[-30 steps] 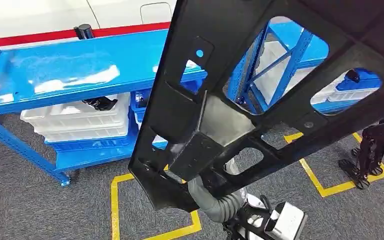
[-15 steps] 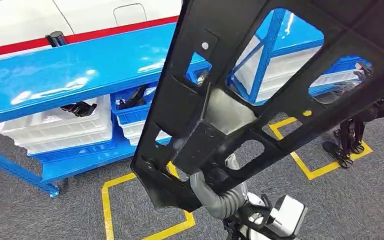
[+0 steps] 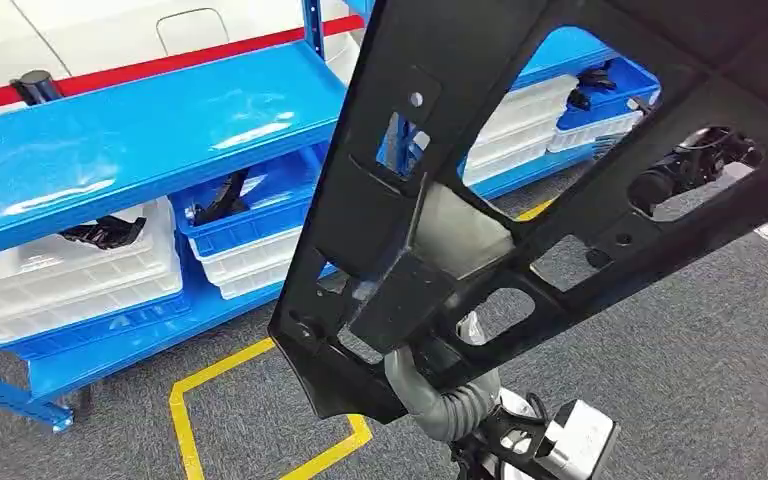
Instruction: Take the parts from the cabinet and place them on the table.
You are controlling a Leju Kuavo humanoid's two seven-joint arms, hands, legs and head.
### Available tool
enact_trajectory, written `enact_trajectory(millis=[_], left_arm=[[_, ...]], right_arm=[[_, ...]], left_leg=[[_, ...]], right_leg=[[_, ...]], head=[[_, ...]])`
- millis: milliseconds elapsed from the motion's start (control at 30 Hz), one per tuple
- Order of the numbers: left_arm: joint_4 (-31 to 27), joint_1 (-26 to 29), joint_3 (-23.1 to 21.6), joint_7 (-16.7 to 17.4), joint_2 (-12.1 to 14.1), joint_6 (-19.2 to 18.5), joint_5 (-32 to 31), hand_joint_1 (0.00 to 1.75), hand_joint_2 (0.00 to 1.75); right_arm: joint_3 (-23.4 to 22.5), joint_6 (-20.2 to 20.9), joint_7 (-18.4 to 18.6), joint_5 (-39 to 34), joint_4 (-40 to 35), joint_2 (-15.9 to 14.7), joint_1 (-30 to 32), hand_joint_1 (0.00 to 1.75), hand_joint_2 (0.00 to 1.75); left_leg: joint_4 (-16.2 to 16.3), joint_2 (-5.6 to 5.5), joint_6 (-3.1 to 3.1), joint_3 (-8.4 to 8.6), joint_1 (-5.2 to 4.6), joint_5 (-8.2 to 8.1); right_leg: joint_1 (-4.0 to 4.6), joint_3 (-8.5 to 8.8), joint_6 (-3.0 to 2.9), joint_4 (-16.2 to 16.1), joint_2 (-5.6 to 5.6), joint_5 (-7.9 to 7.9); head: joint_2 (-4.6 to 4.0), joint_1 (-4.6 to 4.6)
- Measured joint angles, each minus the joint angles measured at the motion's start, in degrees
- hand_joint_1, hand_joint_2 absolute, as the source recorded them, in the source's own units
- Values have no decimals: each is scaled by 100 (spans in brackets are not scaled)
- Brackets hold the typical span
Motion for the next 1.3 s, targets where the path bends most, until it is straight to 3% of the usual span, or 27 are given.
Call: enact_trajectory(millis=[67, 100, 133, 167, 233, 267, 300, 333, 400, 433, 467, 500, 567, 600, 633, 733, 767, 833, 900, 933, 967, 1000, 1067, 1100, 1133, 1167, 1300], left_arm=[[0, 0, 0, 0, 0, 0, -2, 0, 175], [0, 2, 0, 7, 0, 0, -4, 0, 175], [0, 7, 0, 15, 0, 0, -4, 0, 175], [0, 12, 0, 18, 0, 0, -2, 0, 175], [0, 10, 0, 20, 4, 0, 0, 0, 175], [2, 6, 0, 20, 7, 0, 2, 0, 175], [0, 4, 0, 20, 9, 0, 4, 0, 175], [0, 8, 0, 17, 9, 0, 11, 0, 175], [0, -35, 15, 4, 9, 7, 15, 0, 175], [0, -63, 22, 7, 9, 7, 15, 0, 175], [0, -73, 28, 15, 9, 7, 13, 0, 175], [0, -68, 31, 22, 9, 7, 11, 0, 175], [0, -48, 28, 58, 9, 2, 9, 0, 175], [2, -24, 28, 68, 11, -4, 2, 0, 175], [7, 2, 28, 81, 13, -4, 4, 0, 175], [4, -5, 28, 85, 13, -13, -2, 0, 175], [4, -10, 28, 103, -7, -20, -9, 0, 175], [7, -20, 31, 120, -9, -20, -11, 0, 175], [7, 12, 31, 120, -9, -22, -11, 0, 175], [9, 14, 31, 122, -9, -28, -11, 0, 175], [9, 11, 31, 136, -9, -37, -13, 0, 175], [9, 8, 31, 142, -9, -53, -15, 0, 175], [9, -2, 31, 171, -11, -74, -30, 0, 175], [9, -3, 31, 179, -9, -79, -35, 0, 175], [9, 0, 31, 181, -7, -79, -37, 0, 175], [9, 1, 28, 184, -7, -79, -44, 0, 175], [9, -6, 28, 186, -2, -79, -52, 0, 175]], right_arm=[[-2, -20, 0, 26, -7, -2, 0, 175, 175], [-4, -39, 2, 75, -26, -2, 1, 175, 175], [-4, -55, 11, 125, -50, -4, -5, 175, 175], [-4, -81, 15, 188, -74, -4, 15, 175, 175], [-4, -118, 24, 262, -101, -22, 90, 175, 175], [-4, -142, 35, 313, -120, -26, 119, 175, 175], [-7, -160, 39, 358, -153, -35, 130, 175, 175], [-4, -173, 42, 391, -162, -35, 131, 175, 175], [-4, -208, 44, 476, -195, -39, 163, 175, 175], [-4, -223, 53, 503, -199, -39, 201, 175, 175], [-4, -240, 68, 522, -203, -42, 236, 175, 175], [-4, -247, 79, 546, -212, -42, 258, 175, 175], [-4, -275, 83, 560, -251, -42, 278, 175, 175], [-4, -278, 85, 564, -273, -42, 284, 175, 175], [-4, -280, 85, 566, -286, -42, 289, 175, 175], [-2, -295, 103, 586, -326, -46, 346, 175, 175], [-4, -302, 103, 588, -339, -52, 357, 175, 175], [-7, -319, 103, 601, -358, -66, 373, 175, 175], [-6, -321, 103, 597, -361, -68, 394, 175, 175], [-4, -323, 103, 594, -361, -70, 411, 175, 175], [-4, -328, 105, 594, -361, -74, 435, 175, 175], [-4, -328, 107, 594, -361, -76, 454, 175, 175], [-4, -330, 109, 594, -361, -79, 462, 175, 175], [-4, -330, 109, 594, -365, -79, 462, 175, 175], [-4, -332, 109, 595, -365, -81, 458, 175, 175], [-4, -334, 109, 597, -374, -81, 465, 175, 175], [-7, -337, 109, 592, -387, -83, 497, 175, 175]], left_leg=[[0, 124, -5, 25, -13, -2], [1, 157, -11, 40, -36, -4], [43, 202, -48, 19, -91, -28], [39, 257, -73, 3, -99, -13], [42, 377, -105, 10, -101, -16], [71, 367, -153, 3, -88, -54], [221, 121, -201, -73, -54, -189], [563, -34, -225, -212, -46, -419], [1587, -154, -255, -652, -42, -893], [1966, -173, -259, -796, -41, -1001], [2039, -181, -254, -808, -41, -954], [1820, -190, -243, -690, -41, -794], [853, -302, -208, -216, -29, -285], [331, -537, -180, 6, -13, -66], [156, -732, -154, 57, -6, -117], [115, -605, -108, 36, -25, -146], [79, -538, -60, 44, 8, -114], [57, -397, 16, 72, 16, -77], [59, -237, 34, 57, 4, -76], [61, -160, 34, 48, 4, -76], [61, -87, 33, 45, 5, -77], [62, -7, 28, 50, 8, -80], [62, 123, 2, 74, 13, -97], [64, 167, -22, 95, 10, -111], [70, 215, -64, 104, -43, -133], [80, 254, -103, 104, -57, -148], [68, 437, -222, 123, -39, -159]], right_leg=[[9, 629, -48, -1095, -154, 481], [33, 891, -87, -1526, -457, 589], [100, 970, -104, -1756, -541, 534], [85, 909, -157, -1703, -474, 541], [85, 861, -198, -1696, -351, 553], [53, 863, -253, -1717, -291, 589], [39, 844, -282, -1716, -241, 609], [33, 827, -309, -1715, -189, 625], [38, 779, -348, -1710, -67, 656], [45, 768, -356, -1710, -7, 668], [47, 764, -353, -1708, 77, 678], [47, 764, -346, -1706, 164, 684], [45, 769, -326, -1693, 337, 699], [43, 757, -314, -1689, 407, 706], [91, 718, -283, -1656, 480, 716], [40, 599, -179, -1659, 649, 792], [62, 575, -150, -1652, 698, 797], [61, 420, -86, -1254, 149, 495], [25, -29, -23, -269, 17, 29], [8, -226, 2, 147, 12, -109], [-13, -316, 20, 329, 7, -120], [-32, -238, 35, 185, -8, 6], [-53, 308, 40, -822, -128, 488], [-52, 619, 34, -1368, -358, 680], [5, 731, 9, -1611, -551, 611], [8, 702, -82, -1609, -443, 651], [29, 641, -216, -1600, -254, 673]], head=[[0, 0], [0, 0], [0, 2], [2, -17], [0, -11], [0, -7], [0, -13], [0, -18], [0, -15], [0, -17], [0, -15], [0, -17], [0, -17], [0, -17], [0, -18], [0, -15], [0, -9], [0, 24], [0, 22], [0, 22], [0, 22], [0, 22], [0, 22], [0, 24], [0, 24], [0, 9], [0, 18]])
